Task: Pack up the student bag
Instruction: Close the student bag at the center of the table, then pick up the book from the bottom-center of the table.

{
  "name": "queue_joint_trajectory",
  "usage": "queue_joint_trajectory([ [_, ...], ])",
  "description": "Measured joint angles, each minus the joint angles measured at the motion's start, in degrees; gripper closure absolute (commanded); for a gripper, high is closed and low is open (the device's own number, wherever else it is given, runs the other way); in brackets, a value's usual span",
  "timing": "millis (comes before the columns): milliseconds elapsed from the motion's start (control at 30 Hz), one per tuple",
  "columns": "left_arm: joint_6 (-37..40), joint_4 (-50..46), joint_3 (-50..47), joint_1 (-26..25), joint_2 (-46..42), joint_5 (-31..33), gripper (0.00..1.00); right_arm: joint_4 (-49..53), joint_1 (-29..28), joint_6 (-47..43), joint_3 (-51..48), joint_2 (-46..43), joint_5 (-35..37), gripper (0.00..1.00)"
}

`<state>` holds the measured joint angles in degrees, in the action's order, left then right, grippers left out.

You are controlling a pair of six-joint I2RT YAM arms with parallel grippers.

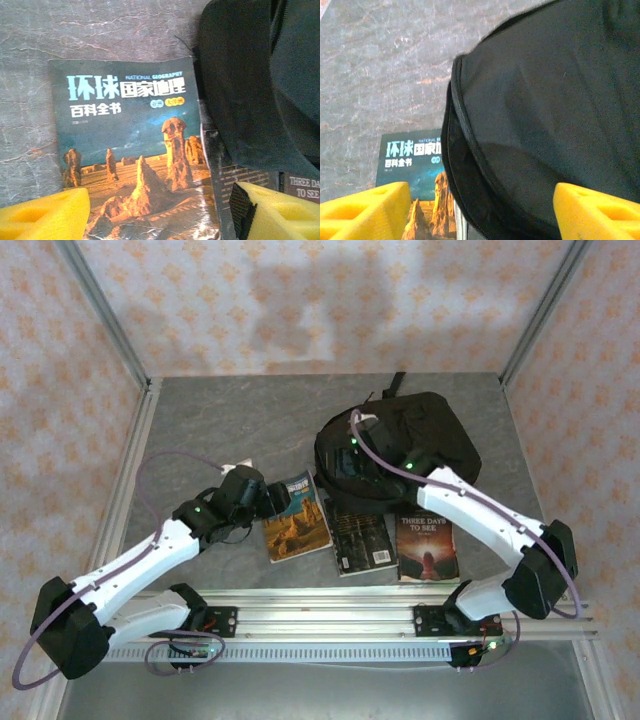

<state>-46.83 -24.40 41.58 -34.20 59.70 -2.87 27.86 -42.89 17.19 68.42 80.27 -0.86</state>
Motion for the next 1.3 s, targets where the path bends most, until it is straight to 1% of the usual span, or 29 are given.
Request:
queue_joint_trajectory([
  [33, 0.0, 0.2, -0.9, 0.3, -0.4, 0.2, 0.27, -1.1, -0.6, 0.6, -1.8, 0.2, -0.6, 0.29],
  [133, -0.5, 1.2, -4.5, 1.6, -1.7, 0.6, 0.28, -3.0, -3.0, 2.6, -4.9, 2.6, -1.3, 0.37],
  [267, -1.7, 2.3, -8.5, 3.5, -2.1, 0.6, 0.29, -5.1, -5.3, 5.7, -5.4, 8.9, -2.6, 0.48],
  [400, -2.5, 3.0, -10.1, 4.7, -1.1, 0.3, 0.30, -6.5, -6.5, 7.3, -5.4, 13.3, -2.2, 0.52],
  [600, -2.8, 5.3, -11.4, 5.1, -0.3, -0.7, 0.34, -6.8, -7.6, 8.8, -4.8, 18.5, 0.2, 0.60],
  [700, -2.8, 6.1, -12.0, 5.1, 0.6, -1.2, 0.35, -6.9, -7.7, 8.8, -4.1, 19.8, 1.0, 0.61],
  [767, -2.8, 6.3, -12.1, 5.4, 1.7, -1.4, 0.34, -6.8, -8.2, 8.8, -4.0, 19.9, 2.3, 0.60],
  [900, -2.8, 6.3, -12.1, 5.9, 2.7, -1.4, 0.33, -6.2, -9.4, 8.7, -4.2, 18.3, 5.6, 0.56],
  [1033, -2.8, 6.6, -12.1, 6.5, 2.7, -2.1, 0.33, -5.6, -10.3, 8.8, -6.0, 10.7, 7.9, 0.55],
  [1167, -2.8, 7.2, -12.1, 6.9, 2.9, -2.7, 0.33, -5.9, -11.2, 9.4, -8.1, 3.6, 9.3, 0.57],
  [1233, -2.8, 7.5, -12.1, 6.9, 3.5, -2.9, 0.33, -6.1, -11.9, 9.7, -8.9, 2.9, 9.0, 0.57],
  [1300, -2.8, 7.6, -12.1, 7.0, 4.3, -3.1, 0.32, -6.0, -12.6, 9.9, -9.0, 4.5, 8.0, 0.57],
])
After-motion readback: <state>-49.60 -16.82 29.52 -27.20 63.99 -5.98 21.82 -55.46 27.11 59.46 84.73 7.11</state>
